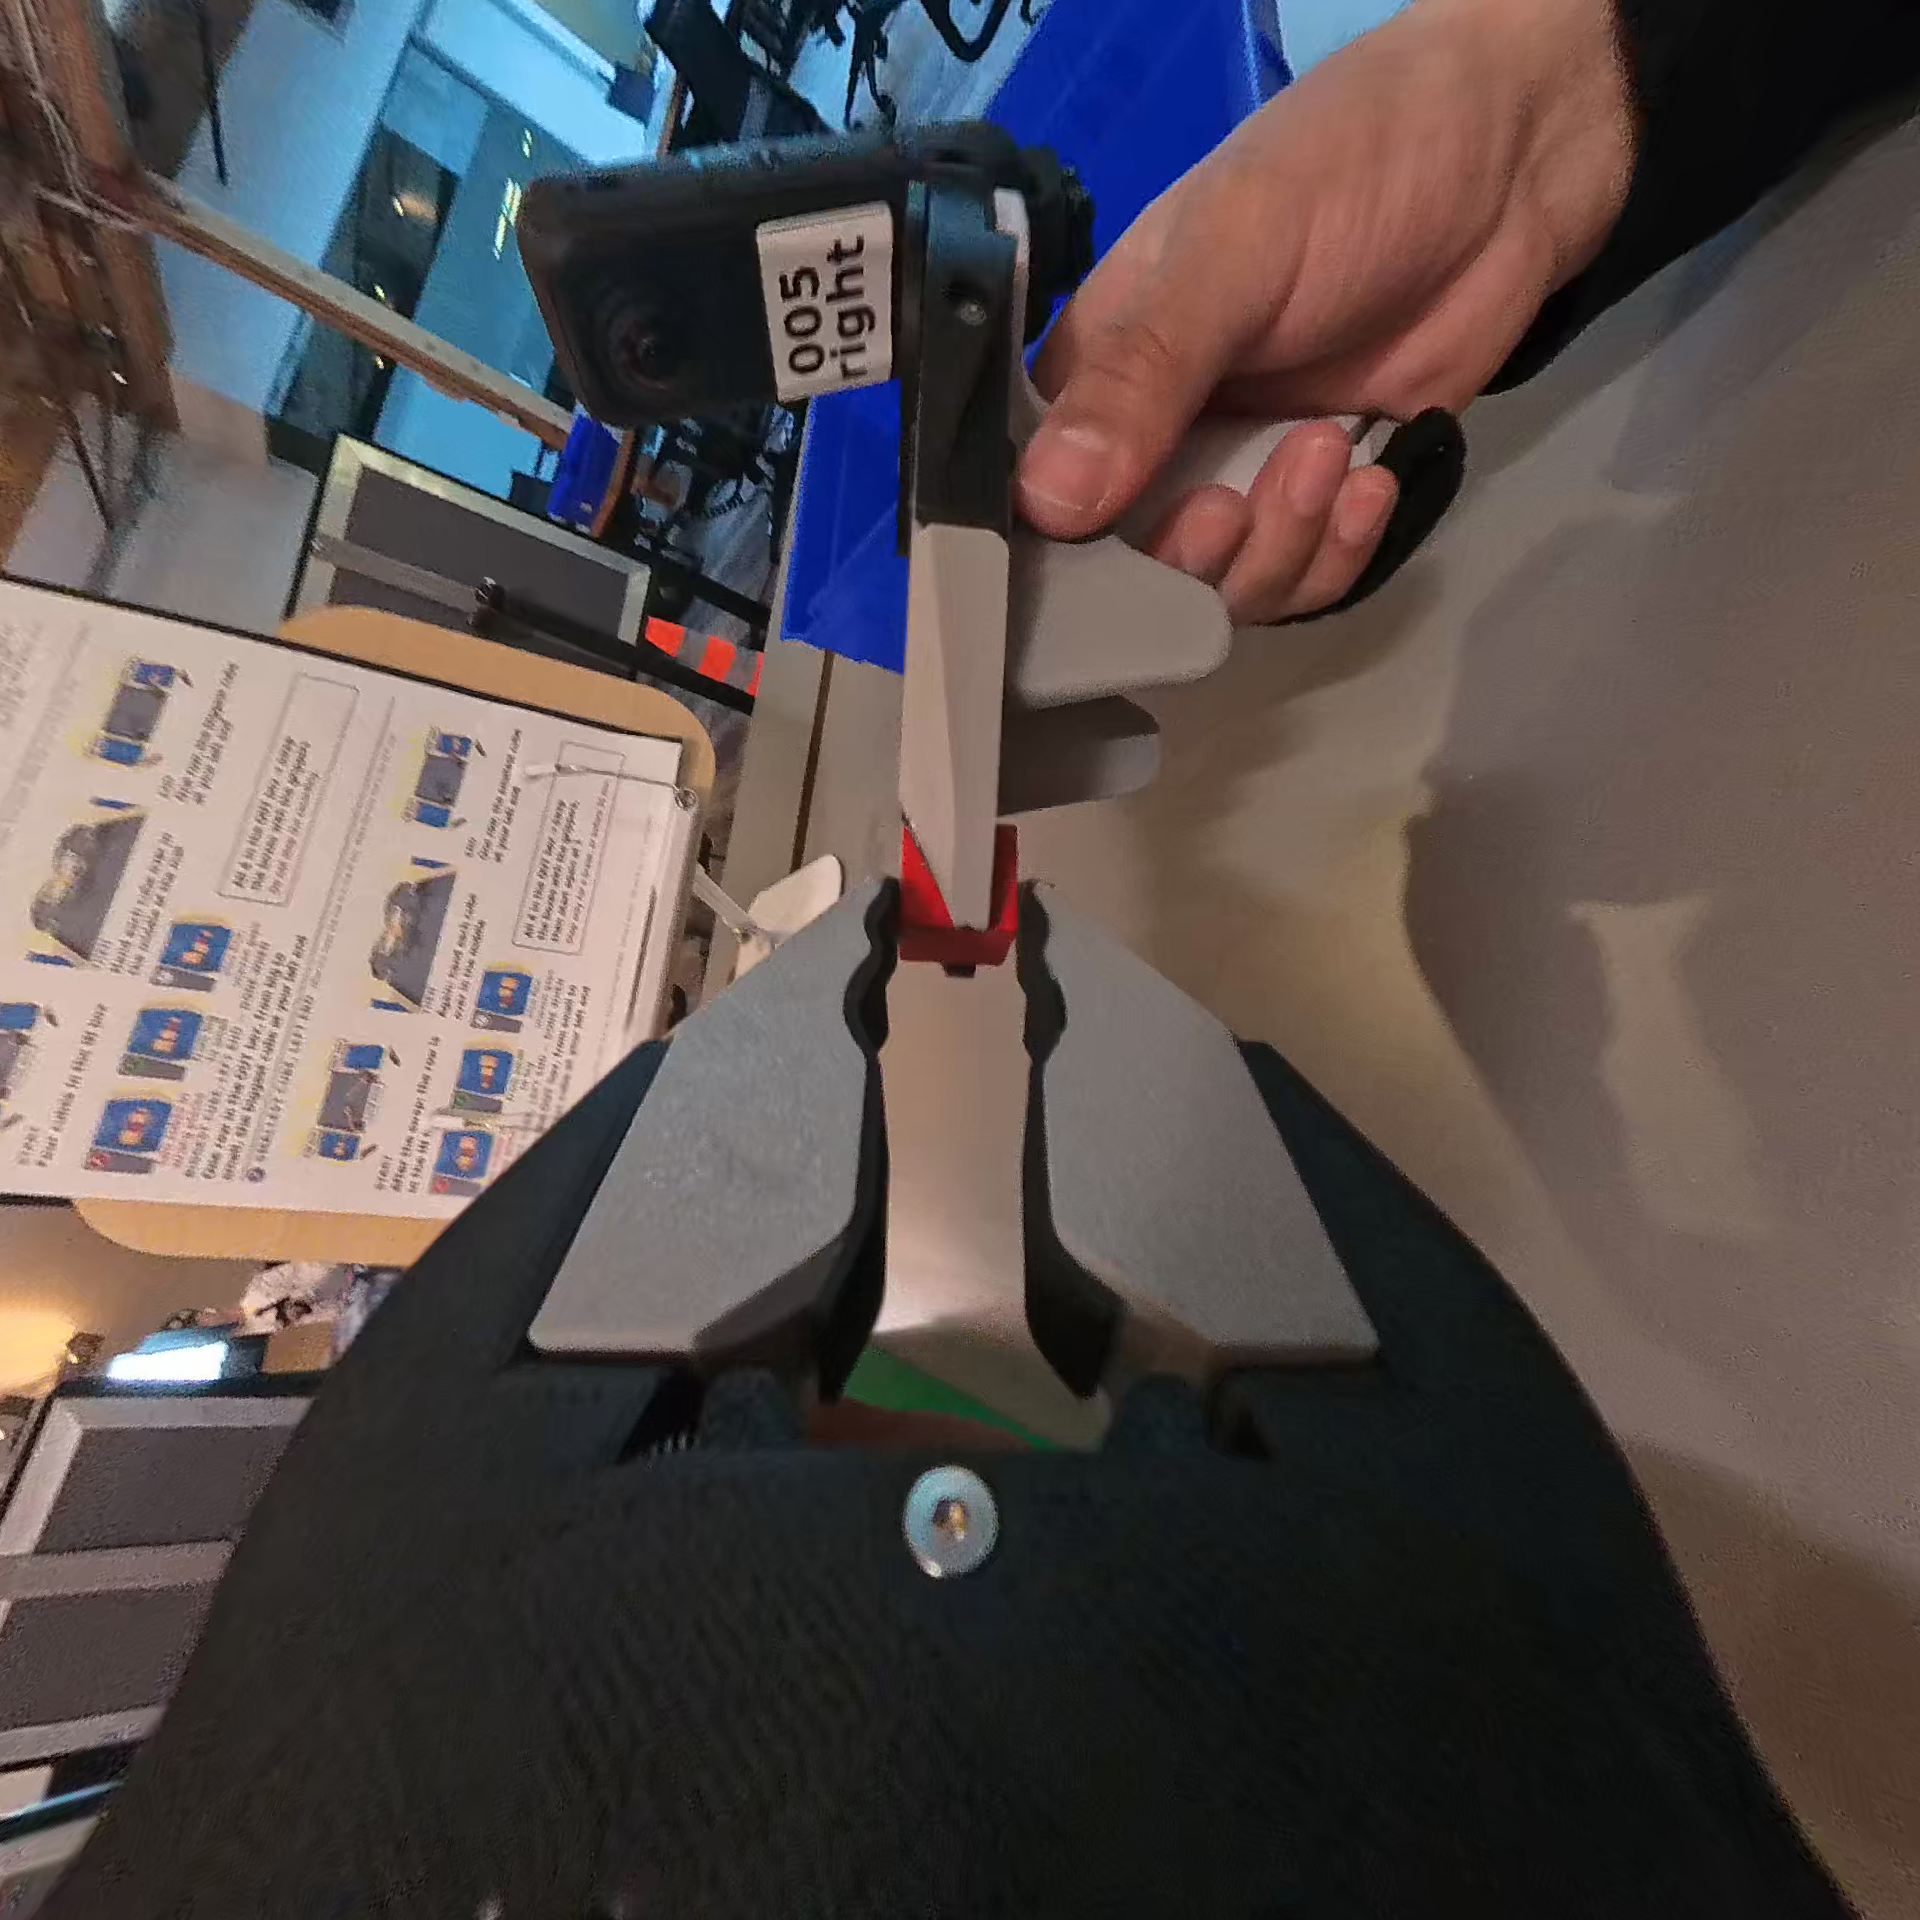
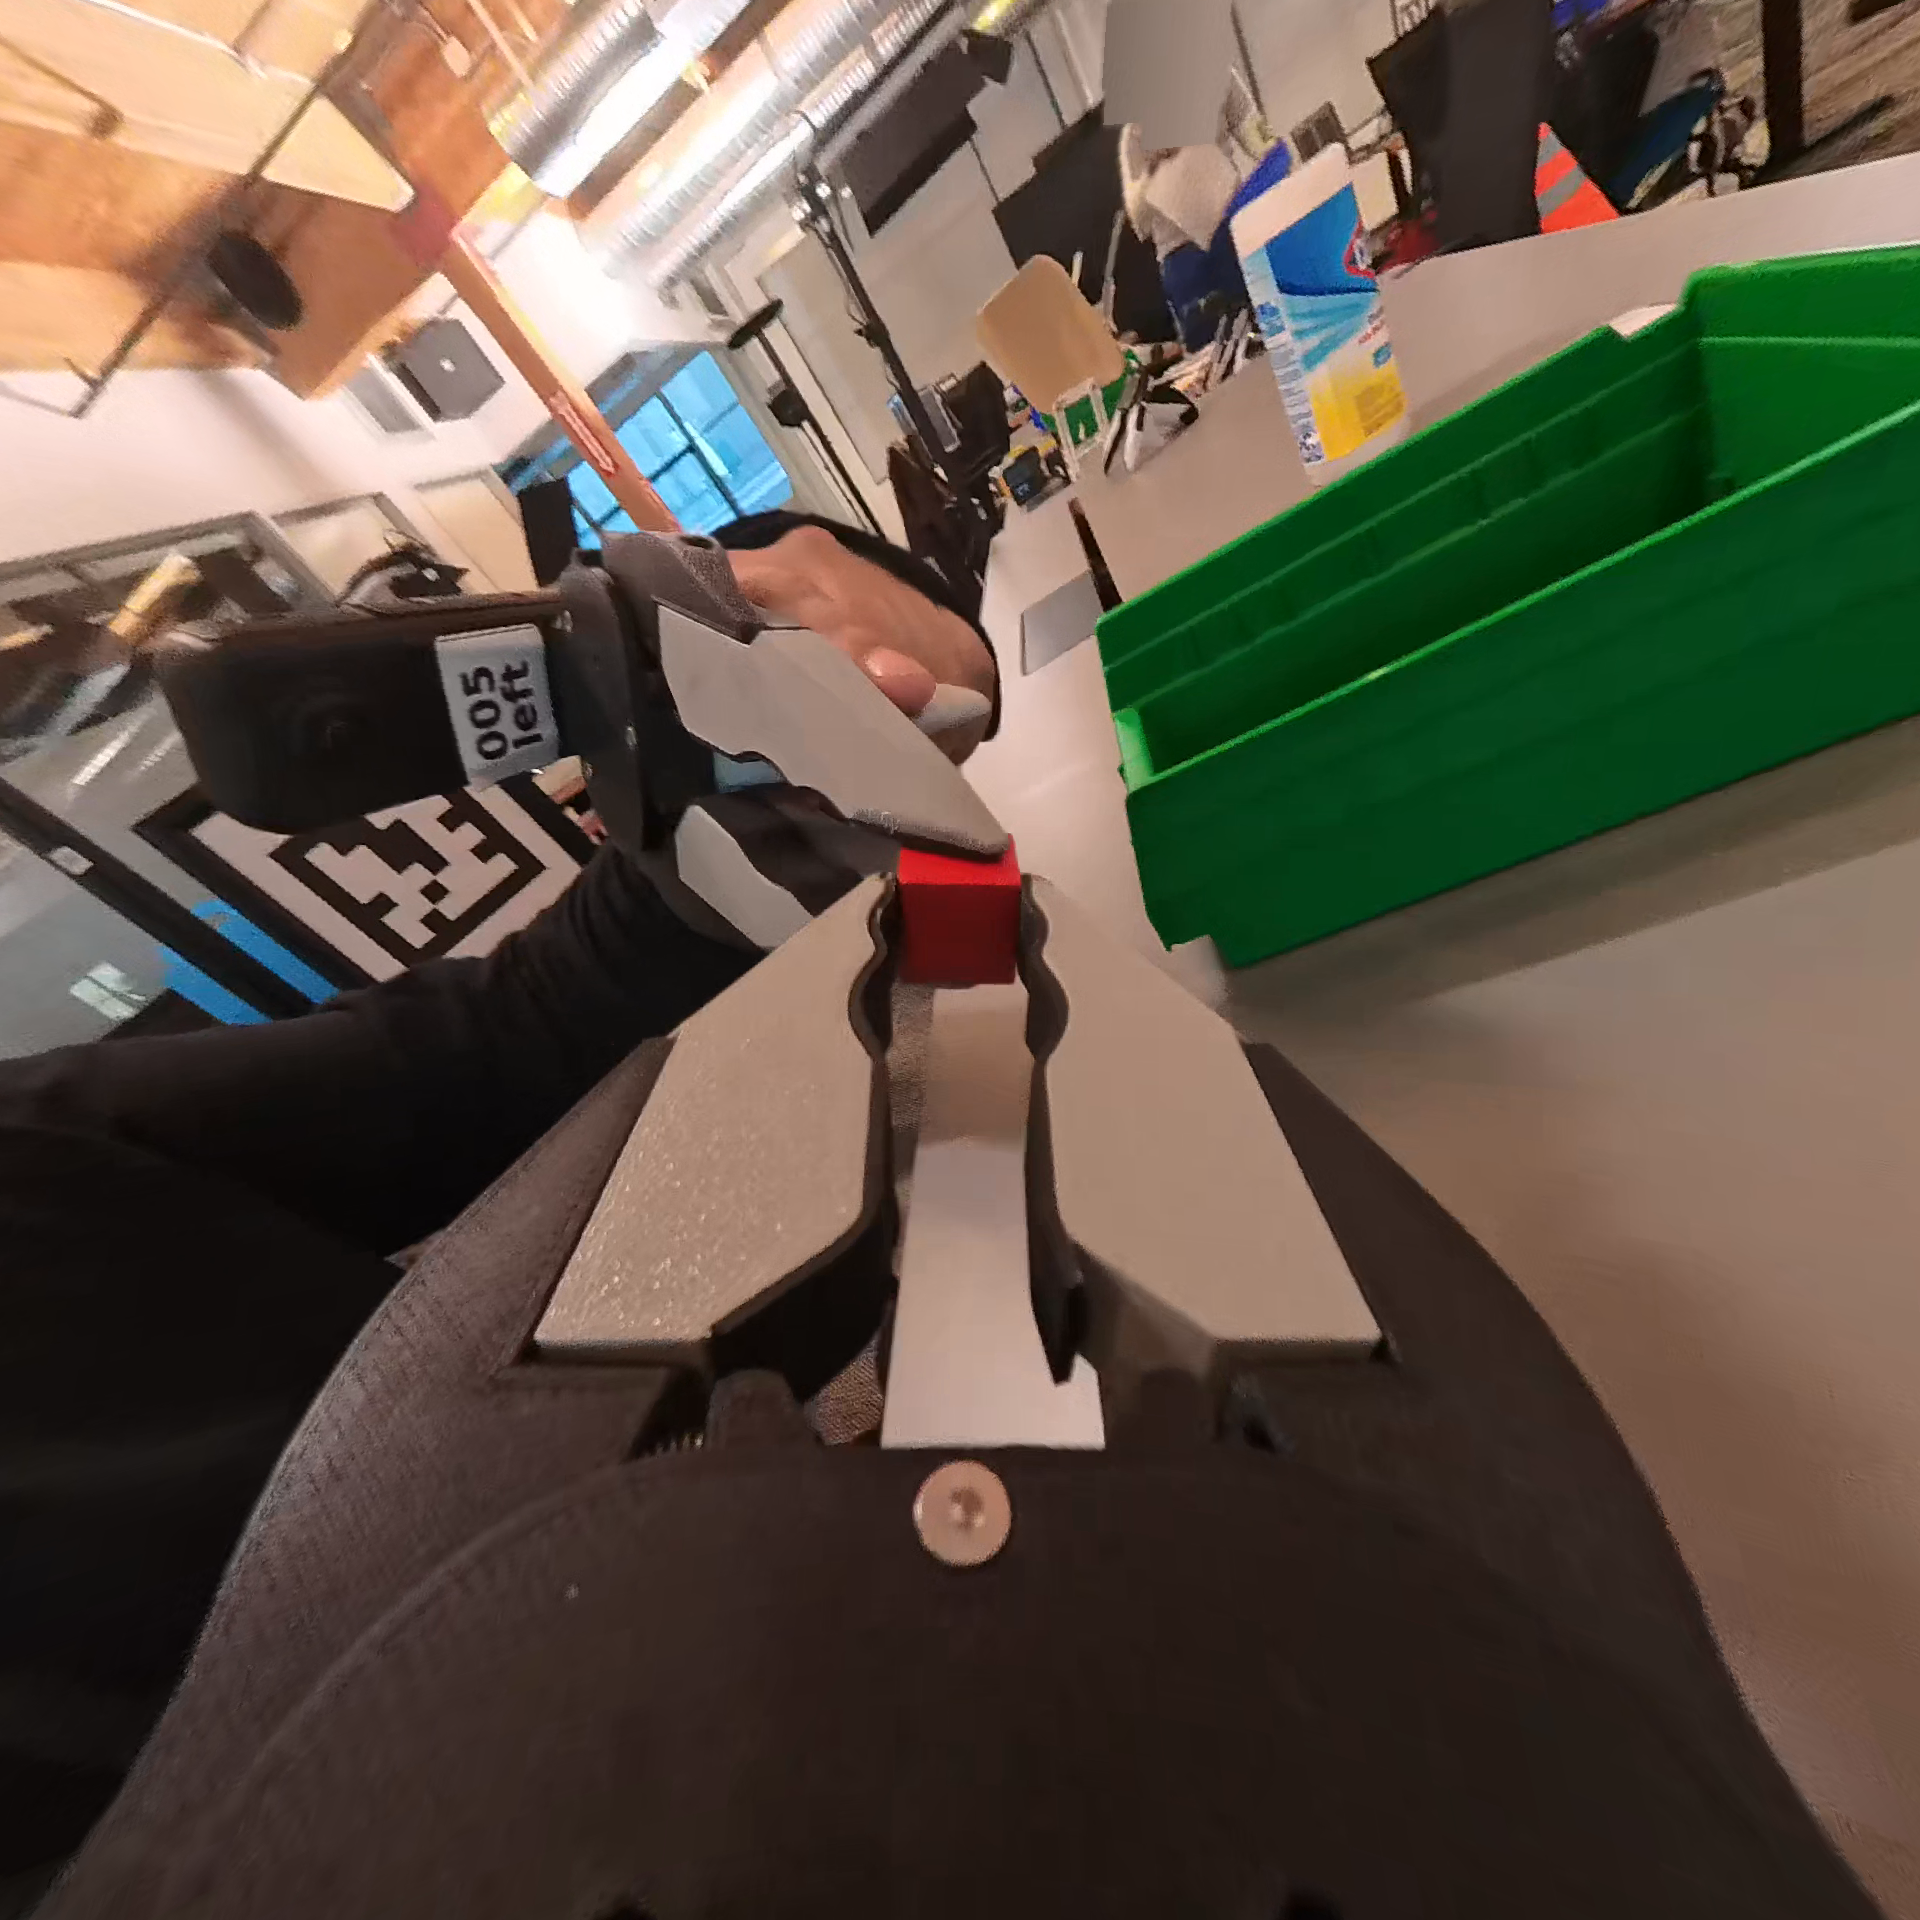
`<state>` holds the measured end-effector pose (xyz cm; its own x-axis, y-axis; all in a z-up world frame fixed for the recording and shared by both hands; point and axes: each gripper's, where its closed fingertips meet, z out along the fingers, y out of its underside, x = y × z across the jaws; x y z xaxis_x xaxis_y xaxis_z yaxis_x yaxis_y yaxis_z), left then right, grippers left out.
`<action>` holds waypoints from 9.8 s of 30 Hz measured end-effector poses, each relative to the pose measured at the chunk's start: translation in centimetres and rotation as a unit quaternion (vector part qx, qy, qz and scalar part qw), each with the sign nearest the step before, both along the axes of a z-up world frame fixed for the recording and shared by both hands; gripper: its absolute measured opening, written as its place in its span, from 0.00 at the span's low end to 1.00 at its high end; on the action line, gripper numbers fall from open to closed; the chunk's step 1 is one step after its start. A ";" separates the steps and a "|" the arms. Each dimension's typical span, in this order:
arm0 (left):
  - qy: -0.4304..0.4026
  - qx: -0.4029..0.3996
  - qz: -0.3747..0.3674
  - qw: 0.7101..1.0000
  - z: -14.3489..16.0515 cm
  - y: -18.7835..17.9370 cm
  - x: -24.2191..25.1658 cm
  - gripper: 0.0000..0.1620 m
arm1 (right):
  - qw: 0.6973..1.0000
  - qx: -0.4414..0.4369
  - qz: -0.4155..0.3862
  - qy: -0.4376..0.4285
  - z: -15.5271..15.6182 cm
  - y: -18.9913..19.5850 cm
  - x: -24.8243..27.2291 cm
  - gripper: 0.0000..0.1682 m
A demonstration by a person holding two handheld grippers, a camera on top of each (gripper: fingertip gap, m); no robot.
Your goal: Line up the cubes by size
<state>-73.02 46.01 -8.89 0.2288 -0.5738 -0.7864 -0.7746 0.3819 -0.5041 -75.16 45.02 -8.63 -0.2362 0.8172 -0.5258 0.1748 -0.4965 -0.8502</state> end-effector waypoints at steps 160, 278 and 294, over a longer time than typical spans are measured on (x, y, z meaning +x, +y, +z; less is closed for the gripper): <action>-0.416 0.104 0.511 0.745 5.2 -11.2 -27.9 0.03 | 0.944 0.159 -0.200 -0.208 -10.1 -5.0 -23.2 0.16; -0.287 -0.058 0.453 0.842 -8.8 0.0 -14.2 0.07 | 0.831 0.218 -0.430 -0.276 -9.7 9.0 20.8 0.27; -0.297 -0.083 0.410 0.859 -7.6 -1.1 -10.7 0.17 | 0.838 0.233 -0.465 -0.166 -2.9 6.3 26.5 0.18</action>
